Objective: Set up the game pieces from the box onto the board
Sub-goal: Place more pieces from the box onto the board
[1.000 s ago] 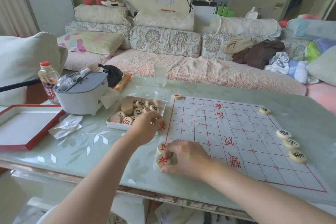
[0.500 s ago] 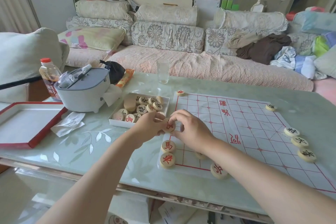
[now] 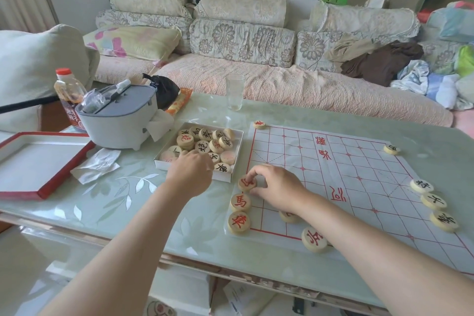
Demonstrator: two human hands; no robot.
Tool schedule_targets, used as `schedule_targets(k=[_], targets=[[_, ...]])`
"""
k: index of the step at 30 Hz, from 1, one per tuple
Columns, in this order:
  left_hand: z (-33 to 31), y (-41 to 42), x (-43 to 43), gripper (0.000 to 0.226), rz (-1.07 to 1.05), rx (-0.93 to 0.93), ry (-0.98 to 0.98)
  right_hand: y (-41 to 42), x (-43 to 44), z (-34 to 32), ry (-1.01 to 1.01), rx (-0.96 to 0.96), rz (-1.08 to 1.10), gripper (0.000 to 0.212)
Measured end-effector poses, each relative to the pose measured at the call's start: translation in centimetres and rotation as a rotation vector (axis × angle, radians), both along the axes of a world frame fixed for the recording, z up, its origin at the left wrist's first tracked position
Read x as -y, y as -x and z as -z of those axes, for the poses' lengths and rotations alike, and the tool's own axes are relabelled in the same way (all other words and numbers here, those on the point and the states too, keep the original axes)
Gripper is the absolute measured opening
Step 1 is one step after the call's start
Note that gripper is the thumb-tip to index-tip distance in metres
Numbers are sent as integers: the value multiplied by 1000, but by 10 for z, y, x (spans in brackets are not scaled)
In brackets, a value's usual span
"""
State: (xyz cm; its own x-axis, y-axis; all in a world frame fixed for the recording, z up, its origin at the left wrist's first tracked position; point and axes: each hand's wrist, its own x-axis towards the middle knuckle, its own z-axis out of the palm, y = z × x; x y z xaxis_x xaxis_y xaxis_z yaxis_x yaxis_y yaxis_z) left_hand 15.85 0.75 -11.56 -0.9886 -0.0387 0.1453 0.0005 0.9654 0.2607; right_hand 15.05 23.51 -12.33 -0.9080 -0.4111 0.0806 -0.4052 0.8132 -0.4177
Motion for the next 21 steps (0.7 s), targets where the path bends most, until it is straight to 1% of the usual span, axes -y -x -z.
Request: schedule_targets(k=[4,6,10,13,15,18,21], targets=[[0,3,0,18,9,15,-13,2,2,2,-49,11,-8,15],[-1,4,1,17,12,20,-11,3,3,3,-35,-4,-13,10],[-1,5,1,21,28,4,6,4,10,-3,18,-45,7,16],[-2,7,5,24,24,-28,-27,10,34,-14,86,-86,-1,16],[-4,9,13,26,-16,-73,-58,19,55,-18,107,-86,-12,15],[-6,14,36,27,-80,-166,-93,33,88,-22,115,-63,-38,22],[-4,17,63,30,-146,-196,-79,46,117,-25,73,-38,-74,27]])
